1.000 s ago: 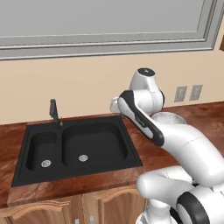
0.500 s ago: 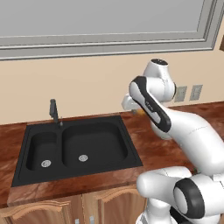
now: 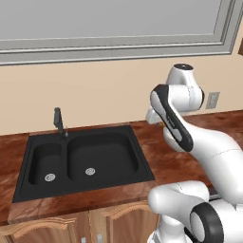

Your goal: Pick the kiwis from the cabinet and place them in one bowl. Pick the tangerine from the sink and place it in the other bowl.

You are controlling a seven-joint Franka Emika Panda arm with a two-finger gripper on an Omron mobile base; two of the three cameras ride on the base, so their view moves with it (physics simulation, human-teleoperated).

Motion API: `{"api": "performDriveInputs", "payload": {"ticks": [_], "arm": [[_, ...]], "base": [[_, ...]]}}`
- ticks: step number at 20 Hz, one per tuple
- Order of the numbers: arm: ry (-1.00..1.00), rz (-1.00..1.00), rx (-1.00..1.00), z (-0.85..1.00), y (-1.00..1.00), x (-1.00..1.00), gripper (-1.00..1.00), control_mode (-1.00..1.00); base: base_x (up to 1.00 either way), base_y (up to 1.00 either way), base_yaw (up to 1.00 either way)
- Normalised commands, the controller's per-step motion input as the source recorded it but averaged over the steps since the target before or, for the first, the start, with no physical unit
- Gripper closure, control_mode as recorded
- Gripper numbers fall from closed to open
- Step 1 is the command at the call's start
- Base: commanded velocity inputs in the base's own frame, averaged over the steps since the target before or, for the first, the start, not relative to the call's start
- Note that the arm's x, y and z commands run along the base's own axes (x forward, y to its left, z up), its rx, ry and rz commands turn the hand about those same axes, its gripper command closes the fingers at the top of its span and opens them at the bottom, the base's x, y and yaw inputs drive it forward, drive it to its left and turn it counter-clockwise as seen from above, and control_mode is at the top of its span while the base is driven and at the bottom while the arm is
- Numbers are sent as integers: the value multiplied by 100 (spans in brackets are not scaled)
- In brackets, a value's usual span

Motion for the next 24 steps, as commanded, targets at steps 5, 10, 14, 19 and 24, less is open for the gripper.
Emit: {"api": "performDriveInputs", "payload": {"ticks": [5, 10, 14, 19, 24], "arm": [[0, 0, -3, 0, -53, 12, 100, -100], [0, -1, 0, -3, -58, 17, 100, -100], [0, -5, 0, -9, -60, 19, 100, -100], [0, -4, 0, -15, -47, 32, 100, -100], [0, -4, 0, -27, -30, 38, 100, -100]], "base": [[0, 0, 0], [0, 0, 0], [0, 0, 0], [0, 0, 0], [0, 0, 0]]}}
